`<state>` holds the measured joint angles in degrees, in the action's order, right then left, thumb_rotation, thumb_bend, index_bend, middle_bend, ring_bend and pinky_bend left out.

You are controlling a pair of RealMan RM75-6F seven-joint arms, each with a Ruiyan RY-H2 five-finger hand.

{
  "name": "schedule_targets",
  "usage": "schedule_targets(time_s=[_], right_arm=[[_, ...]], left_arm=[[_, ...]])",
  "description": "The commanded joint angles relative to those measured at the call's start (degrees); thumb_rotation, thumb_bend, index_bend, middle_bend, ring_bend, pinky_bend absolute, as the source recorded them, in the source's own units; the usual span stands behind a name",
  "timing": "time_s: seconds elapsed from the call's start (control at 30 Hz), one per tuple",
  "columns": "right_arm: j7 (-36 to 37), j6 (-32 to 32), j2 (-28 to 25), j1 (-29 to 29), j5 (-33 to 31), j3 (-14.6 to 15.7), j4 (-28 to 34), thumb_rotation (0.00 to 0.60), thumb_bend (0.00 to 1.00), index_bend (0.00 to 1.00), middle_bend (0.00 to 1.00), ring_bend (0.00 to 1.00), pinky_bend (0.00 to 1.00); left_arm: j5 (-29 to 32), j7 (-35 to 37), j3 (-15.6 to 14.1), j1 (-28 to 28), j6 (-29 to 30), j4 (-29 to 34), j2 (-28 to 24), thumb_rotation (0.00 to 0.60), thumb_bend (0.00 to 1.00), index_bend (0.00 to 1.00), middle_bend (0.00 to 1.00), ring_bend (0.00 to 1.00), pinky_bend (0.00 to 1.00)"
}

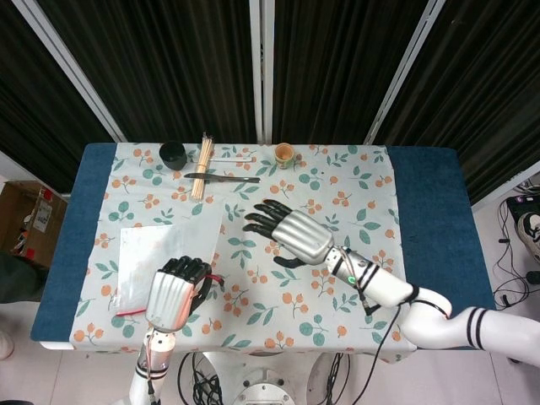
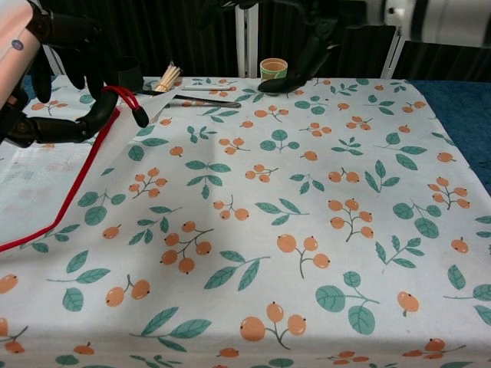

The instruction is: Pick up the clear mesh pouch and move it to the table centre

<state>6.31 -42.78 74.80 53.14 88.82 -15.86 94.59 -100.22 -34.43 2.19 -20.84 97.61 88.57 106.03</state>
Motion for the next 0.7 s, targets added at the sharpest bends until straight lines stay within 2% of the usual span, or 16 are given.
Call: schedule_targets(time_s=[0.03,0.17,0.33,0.6,0.7], right_arm=[[0.4,3.2,4.9,4.0,-2.0,-0.7,-3.8,0.600,0.21,0.22,0.11,0.00,0.02],[2.1,4.0,9.3,7.0,-2.6,-0.7,-7.5,0.600,0.21,0.27,0.13,0.00,0.02],[5.8,3.1,13.2,9.4,-2.5,-1.0,-11.3,0.600,0.21,0.29,0.14,0.00,0.02],[13.4,1.9,16.8,12.4,-1.2,-0.5,-15.5,0.600,0.24,0.30,0.16,0.00,0.02],[15.5,1.7,17.7,13.4,-0.7,-0.1,-16.9,0.600,0.25,0.33,0.17,0.00,0.02]], left_arm=[[-0.9,0.2,0.7,0.4,0.7,-0.6,0.3,0.600,0.46,0.72,0.62,0.56,0.68],[-1.2,0.4,1.4,0.9,0.5,-0.3,-0.1,0.600,0.46,0.72,0.62,0.56,0.69],[-1.7,0.6,2.1,1.1,-0.2,-0.1,-0.6,0.600,0.46,0.72,0.62,0.56,0.68],[-1.6,0.9,2.9,1.5,-1.3,-0.1,-0.9,0.600,0.46,0.72,0.61,0.56,0.68],[-1.8,1.1,3.1,1.7,-1.5,-0.1,-1.0,0.600,0.46,0.72,0.61,0.56,0.68]])
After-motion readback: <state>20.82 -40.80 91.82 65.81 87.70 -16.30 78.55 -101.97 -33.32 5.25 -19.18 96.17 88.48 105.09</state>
